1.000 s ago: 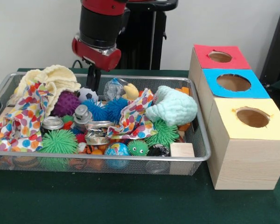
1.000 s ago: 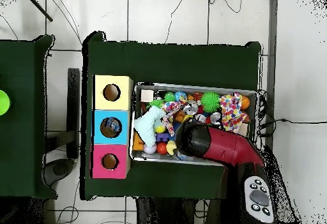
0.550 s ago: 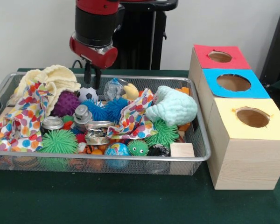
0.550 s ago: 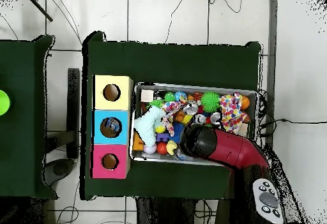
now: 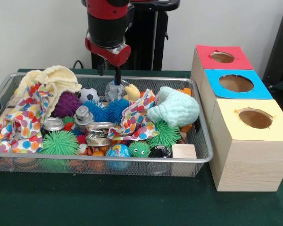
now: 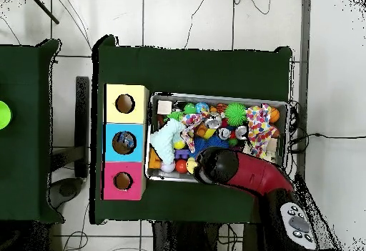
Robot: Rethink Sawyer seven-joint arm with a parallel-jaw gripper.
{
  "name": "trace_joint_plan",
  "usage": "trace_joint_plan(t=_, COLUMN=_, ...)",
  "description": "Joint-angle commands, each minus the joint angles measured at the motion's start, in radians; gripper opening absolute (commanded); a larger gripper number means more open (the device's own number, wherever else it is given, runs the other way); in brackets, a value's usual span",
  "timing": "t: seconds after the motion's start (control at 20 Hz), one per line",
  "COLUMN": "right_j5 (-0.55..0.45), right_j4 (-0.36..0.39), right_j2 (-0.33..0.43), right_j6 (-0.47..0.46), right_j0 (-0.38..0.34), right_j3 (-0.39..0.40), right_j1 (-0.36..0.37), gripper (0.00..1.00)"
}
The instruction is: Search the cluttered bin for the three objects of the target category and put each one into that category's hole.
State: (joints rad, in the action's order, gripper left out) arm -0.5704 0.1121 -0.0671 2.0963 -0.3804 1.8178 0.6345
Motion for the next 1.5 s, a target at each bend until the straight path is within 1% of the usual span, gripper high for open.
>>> trace_joint_plan(t=0.05, right_j5=0.028, right_j4=0.014, right_j2=0.1, right_j6=0.006, right_j0=-0.018, right_j3=0.14, right_j1=0.008, gripper=1.0)
trace_joint_plan(t=0.1, right_j5=0.042, right_j4=0.022, right_j2=0.095, right_j6=0.015, right_j0=-0.012, right_j3=0.149, right_j1=0.007, gripper=1.0)
trace_joint_plan(t=0.25, right_j5=0.09, right_j4=0.034, right_j2=0.088, right_j6=0.032, right_j0=-0.014, right_j3=0.173, right_j1=-0.028, gripper=1.0)
trace_joint_plan(t=0.5, right_j5=0.164, right_j4=0.054, right_j2=0.074, right_j6=0.052, right_j0=-0.001, right_j3=0.177, right_j1=-0.07, gripper=1.0)
trace_joint_plan(t=0.65, right_j5=0.219, right_j4=0.071, right_j2=0.054, right_j6=0.072, right_j0=0.022, right_j3=0.163, right_j1=-0.095, gripper=1.0)
trace_joint_plan(t=0.95, right_j5=0.273, right_j4=0.088, right_j2=0.011, right_j6=0.093, right_j0=0.062, right_j3=0.082, right_j1=-0.153, gripper=1.0)
trace_joint_plan(t=1.1, right_j5=0.238, right_j4=0.085, right_j2=-0.014, right_j6=0.08, right_j0=0.081, right_j3=0.034, right_j1=-0.156, gripper=1.0)
trace_joint_plan(t=1.3, right_j5=0.166, right_j4=0.075, right_j2=-0.044, right_j6=0.064, right_j0=0.106, right_j3=-0.001, right_j1=-0.131, gripper=1.0)
trace_joint_plan(t=1.5, right_j5=0.13, right_j4=0.07, right_j2=-0.061, right_j6=0.053, right_j0=0.115, right_j3=-0.004, right_j1=-0.107, gripper=1.0)
